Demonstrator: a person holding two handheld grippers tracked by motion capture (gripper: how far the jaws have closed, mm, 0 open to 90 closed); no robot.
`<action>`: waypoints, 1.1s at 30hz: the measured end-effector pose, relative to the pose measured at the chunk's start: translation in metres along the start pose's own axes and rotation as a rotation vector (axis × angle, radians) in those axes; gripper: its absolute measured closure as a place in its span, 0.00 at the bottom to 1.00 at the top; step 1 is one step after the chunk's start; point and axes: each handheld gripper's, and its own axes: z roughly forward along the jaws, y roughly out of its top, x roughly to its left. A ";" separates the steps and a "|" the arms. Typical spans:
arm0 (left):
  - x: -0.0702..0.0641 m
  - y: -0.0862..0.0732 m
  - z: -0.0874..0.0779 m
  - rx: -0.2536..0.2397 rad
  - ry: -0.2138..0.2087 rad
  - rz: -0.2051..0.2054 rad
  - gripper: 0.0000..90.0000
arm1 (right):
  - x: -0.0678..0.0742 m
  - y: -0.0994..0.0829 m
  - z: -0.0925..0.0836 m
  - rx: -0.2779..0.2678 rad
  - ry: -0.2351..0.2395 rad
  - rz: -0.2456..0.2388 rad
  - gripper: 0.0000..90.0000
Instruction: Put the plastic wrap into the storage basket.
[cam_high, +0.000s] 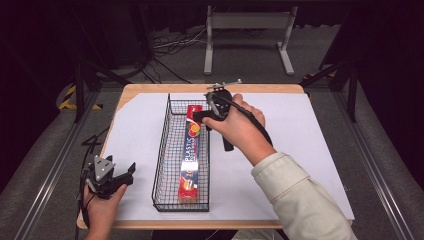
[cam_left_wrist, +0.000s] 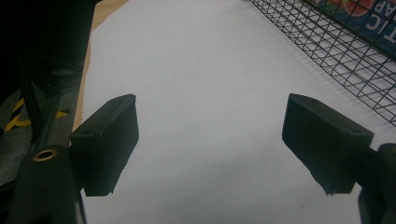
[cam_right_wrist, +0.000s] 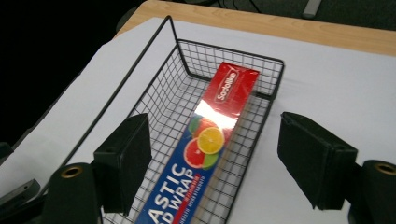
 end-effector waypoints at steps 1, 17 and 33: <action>0.000 0.000 0.000 0.001 0.000 -0.001 0.21 | -0.004 -0.002 -0.003 -0.003 0.008 -0.013 0.29; -0.001 0.000 0.008 0.038 -0.014 -0.005 0.21 | -0.085 -0.034 -0.048 -0.042 0.076 -0.052 0.26; 0.002 -0.001 0.002 0.027 0.005 -0.015 0.21 | -0.171 -0.096 -0.071 -0.079 0.003 -0.011 0.22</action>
